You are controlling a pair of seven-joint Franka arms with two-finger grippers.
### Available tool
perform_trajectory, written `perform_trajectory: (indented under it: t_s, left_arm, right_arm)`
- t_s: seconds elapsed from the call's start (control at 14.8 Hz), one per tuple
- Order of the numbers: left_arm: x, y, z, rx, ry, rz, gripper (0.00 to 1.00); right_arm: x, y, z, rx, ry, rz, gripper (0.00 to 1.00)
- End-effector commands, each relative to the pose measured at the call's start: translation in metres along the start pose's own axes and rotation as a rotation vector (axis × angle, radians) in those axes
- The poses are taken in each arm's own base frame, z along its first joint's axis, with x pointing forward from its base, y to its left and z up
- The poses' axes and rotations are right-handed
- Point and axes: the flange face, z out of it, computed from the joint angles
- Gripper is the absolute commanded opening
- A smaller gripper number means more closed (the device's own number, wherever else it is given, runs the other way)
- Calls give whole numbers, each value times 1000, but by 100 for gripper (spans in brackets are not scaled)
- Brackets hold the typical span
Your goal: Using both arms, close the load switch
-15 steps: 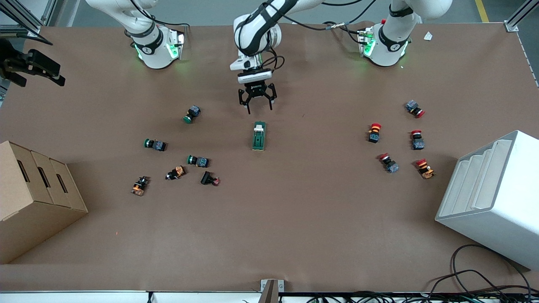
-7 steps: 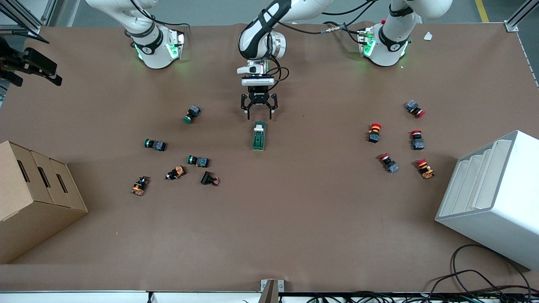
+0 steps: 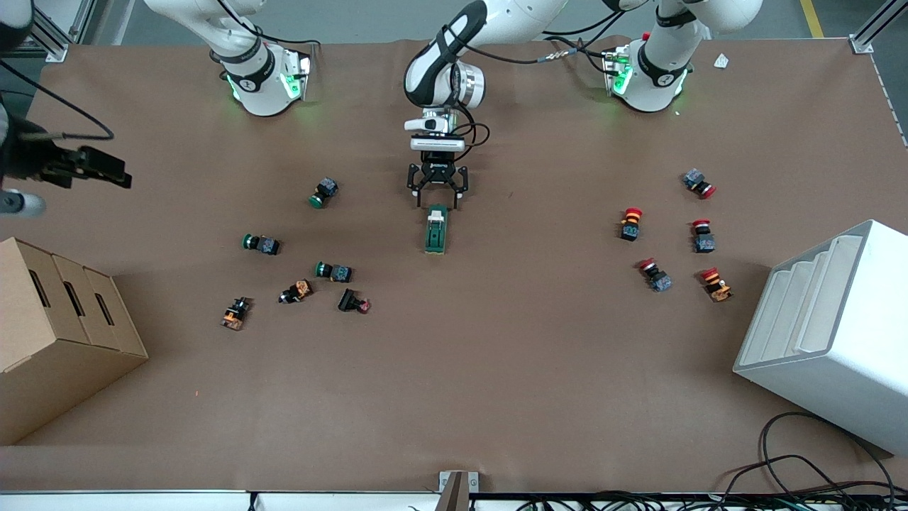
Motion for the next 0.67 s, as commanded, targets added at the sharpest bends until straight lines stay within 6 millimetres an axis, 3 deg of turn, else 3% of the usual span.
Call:
perform_trajectory:
  t_s: [0.0,0.34,0.61]
  left_arm:
    - [-12,-7,10,-9,43,18,99]
    - [-25,-8,19,22,84,32,99]
    - [-30,-9,21,25,84,36,99]
  right_arm:
    - [-2,-30,15,77,-40,141,100]
    - [0,-103,69,155,-97,301,100]
    - [-19,-178,129,144,-114,389,100]
